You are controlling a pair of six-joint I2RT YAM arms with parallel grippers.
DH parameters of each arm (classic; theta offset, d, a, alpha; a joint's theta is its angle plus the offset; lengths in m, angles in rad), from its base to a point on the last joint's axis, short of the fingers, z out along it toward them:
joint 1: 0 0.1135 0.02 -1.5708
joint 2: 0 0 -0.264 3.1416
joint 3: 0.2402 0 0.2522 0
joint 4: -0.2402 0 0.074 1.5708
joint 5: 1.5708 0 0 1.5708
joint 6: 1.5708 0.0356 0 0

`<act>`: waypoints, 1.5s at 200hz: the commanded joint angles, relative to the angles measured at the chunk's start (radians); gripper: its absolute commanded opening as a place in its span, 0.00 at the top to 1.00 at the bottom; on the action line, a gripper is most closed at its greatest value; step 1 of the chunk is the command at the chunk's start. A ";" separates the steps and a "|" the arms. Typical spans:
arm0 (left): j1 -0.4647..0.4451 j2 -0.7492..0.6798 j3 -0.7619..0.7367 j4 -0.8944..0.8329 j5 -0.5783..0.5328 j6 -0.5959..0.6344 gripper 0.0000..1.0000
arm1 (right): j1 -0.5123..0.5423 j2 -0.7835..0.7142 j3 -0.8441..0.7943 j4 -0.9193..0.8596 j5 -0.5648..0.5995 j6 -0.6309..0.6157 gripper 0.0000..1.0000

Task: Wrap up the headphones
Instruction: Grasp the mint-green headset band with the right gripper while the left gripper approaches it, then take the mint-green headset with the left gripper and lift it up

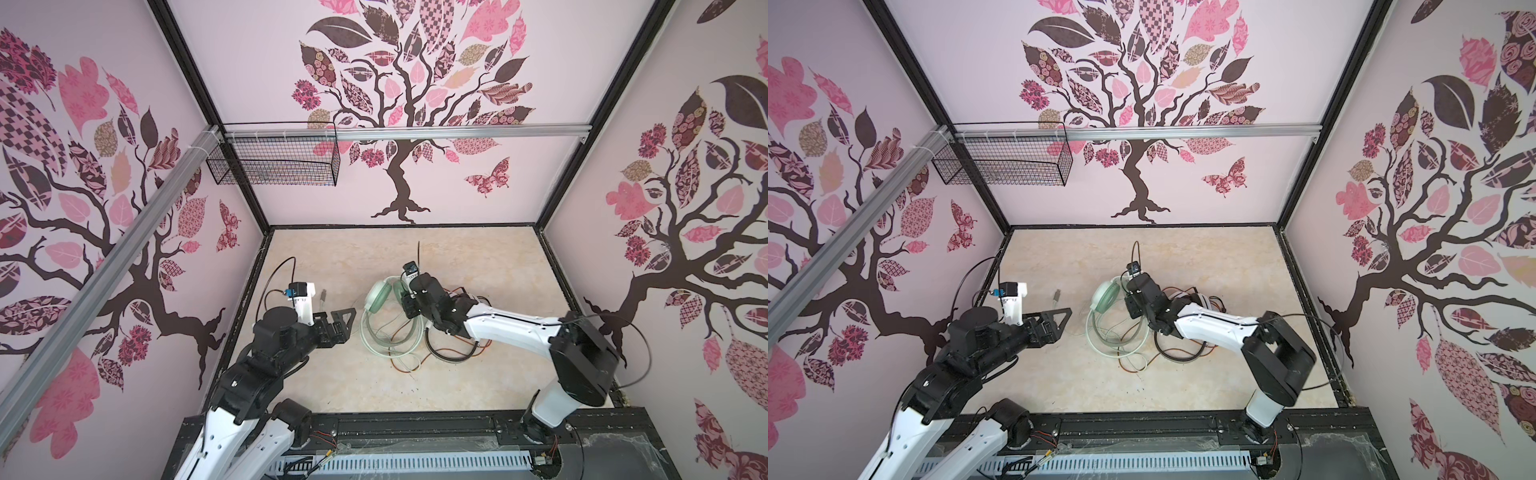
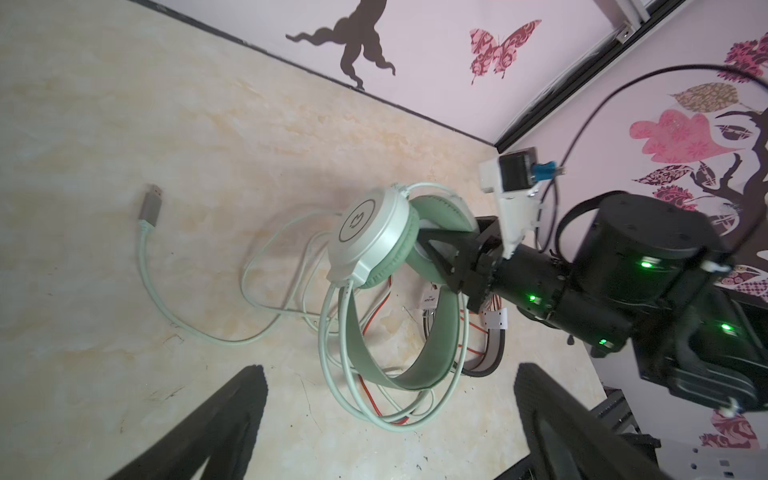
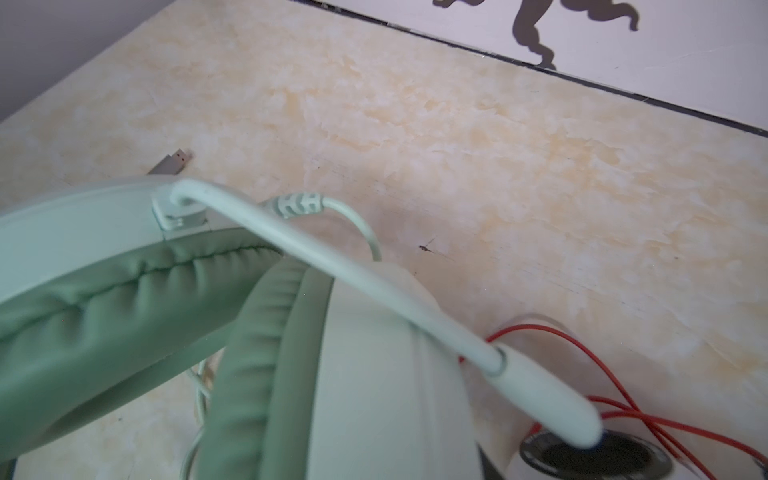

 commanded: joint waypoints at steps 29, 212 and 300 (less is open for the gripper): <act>-0.207 0.202 0.029 0.134 -0.065 -0.116 0.03 | -0.100 -0.280 -0.192 0.134 0.101 0.166 0.61; -0.408 0.776 0.347 -0.035 -0.102 -0.601 0.03 | 0.014 -0.345 -0.198 -0.059 0.572 0.622 0.65; -0.409 0.867 0.347 0.008 -0.094 -0.597 0.29 | 0.024 -0.430 -0.227 -0.056 0.581 0.598 0.67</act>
